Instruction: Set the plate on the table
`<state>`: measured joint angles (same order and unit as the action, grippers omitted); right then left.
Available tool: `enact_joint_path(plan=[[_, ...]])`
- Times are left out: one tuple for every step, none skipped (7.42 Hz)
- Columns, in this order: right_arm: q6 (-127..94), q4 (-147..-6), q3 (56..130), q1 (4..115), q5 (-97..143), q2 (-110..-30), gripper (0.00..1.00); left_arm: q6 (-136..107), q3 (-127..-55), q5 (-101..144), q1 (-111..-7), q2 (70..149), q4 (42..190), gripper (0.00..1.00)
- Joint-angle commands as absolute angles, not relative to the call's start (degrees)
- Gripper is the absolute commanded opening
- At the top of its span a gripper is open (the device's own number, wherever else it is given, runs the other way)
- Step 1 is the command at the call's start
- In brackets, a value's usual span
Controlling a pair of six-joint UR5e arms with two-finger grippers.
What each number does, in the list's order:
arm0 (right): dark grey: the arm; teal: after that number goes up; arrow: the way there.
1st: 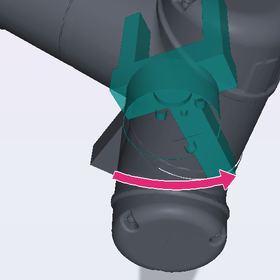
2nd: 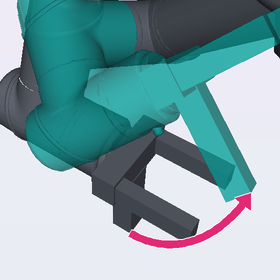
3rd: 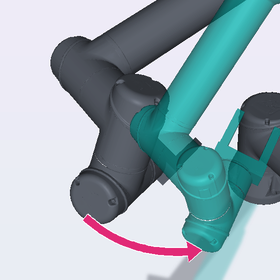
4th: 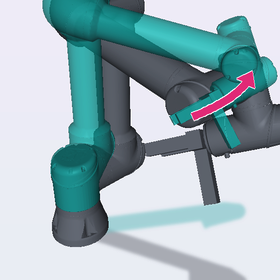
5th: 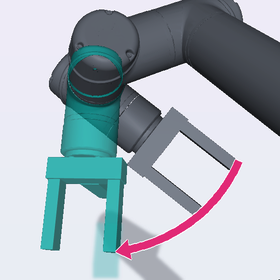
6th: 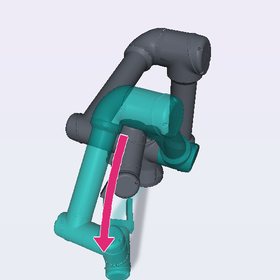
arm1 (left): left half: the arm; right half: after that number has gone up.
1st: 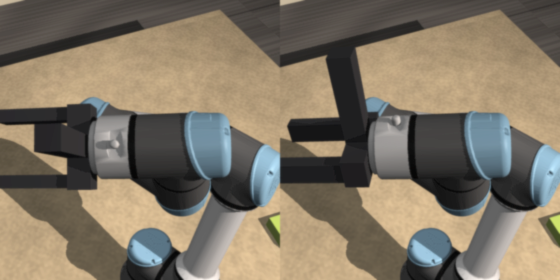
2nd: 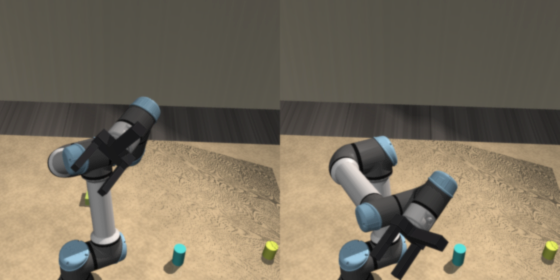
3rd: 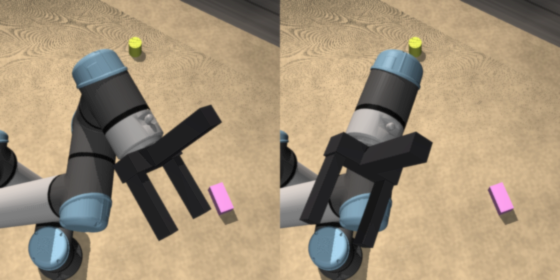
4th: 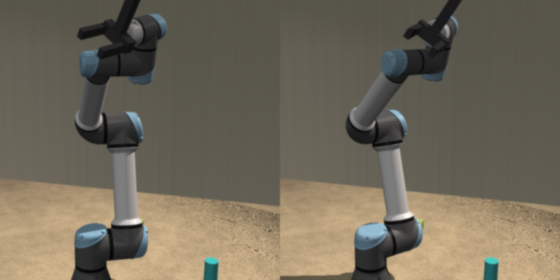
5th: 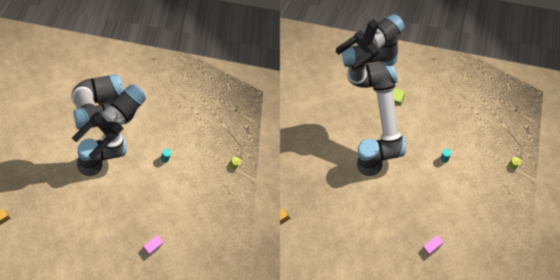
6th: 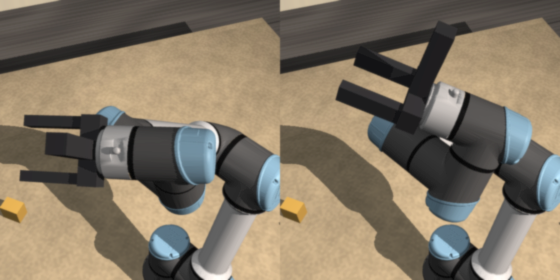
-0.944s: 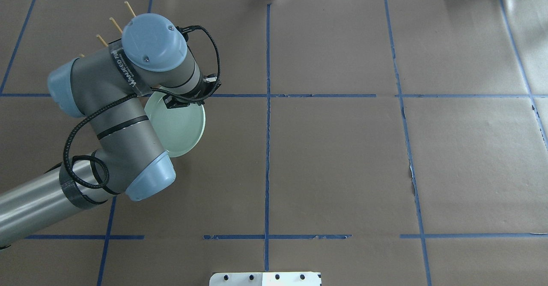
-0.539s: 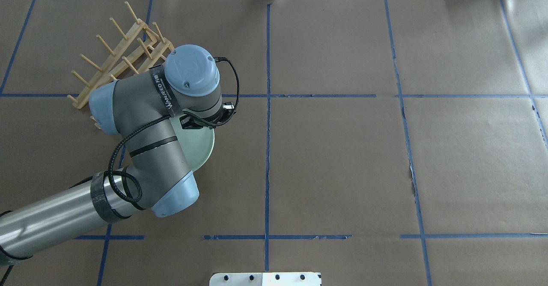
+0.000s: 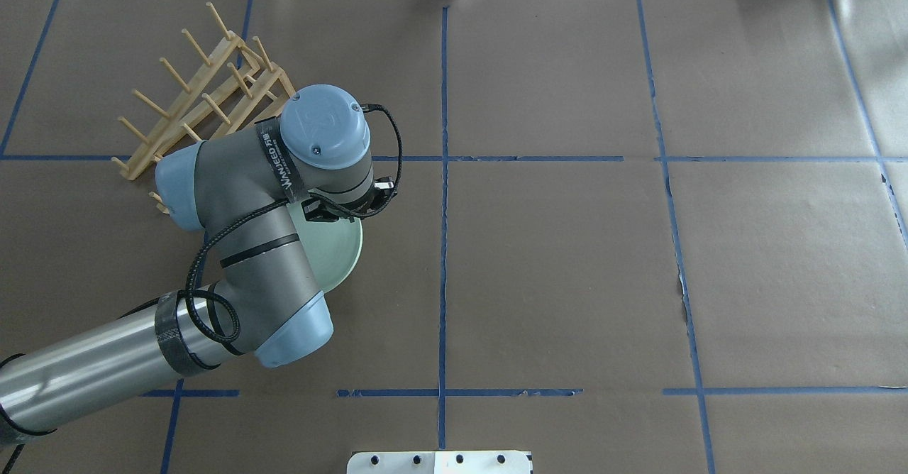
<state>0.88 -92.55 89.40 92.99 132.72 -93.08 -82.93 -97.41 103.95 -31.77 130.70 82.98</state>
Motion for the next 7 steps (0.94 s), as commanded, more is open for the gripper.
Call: enact_joint_path(plan=[[0.9,-92.5,89.5,93.0,132.7,-93.1,1.0,-74.8,-103.2,104.2,-33.4,129.1,82.9,1.0],[0.9,-92.5,89.5,93.0,132.7,-93.1,1.0,-67.6,-107.2,104.8,-37.4,126.6,82.9,1.0],[0.9,-92.5,89.5,93.0,132.7,-93.1,1.0,-58.0,-109.8,105.6,-42.1,123.9,82.9,1.0],[0.9,-92.5,89.4,93.0,132.7,-93.1,1.0,-48.8,-111.3,110.3,-48.1,119.7,83.0,1.0],[0.9,-92.5,89.4,93.0,132.7,-93.1,1.0,-34.9,-111.4,114.0,-56.7,116.3,82.9,1.0],[0.9,-92.5,89.5,93.0,132.7,-93.1,1.0,-20.9,-110.5,119.9,-65.4,111.5,82.8,1.0],[0.9,-92.5,89.4,93.0,132.7,-93.1,1.0,-13.2,-107.0,126.5,-74.9,107.6,82.5,1.0]])
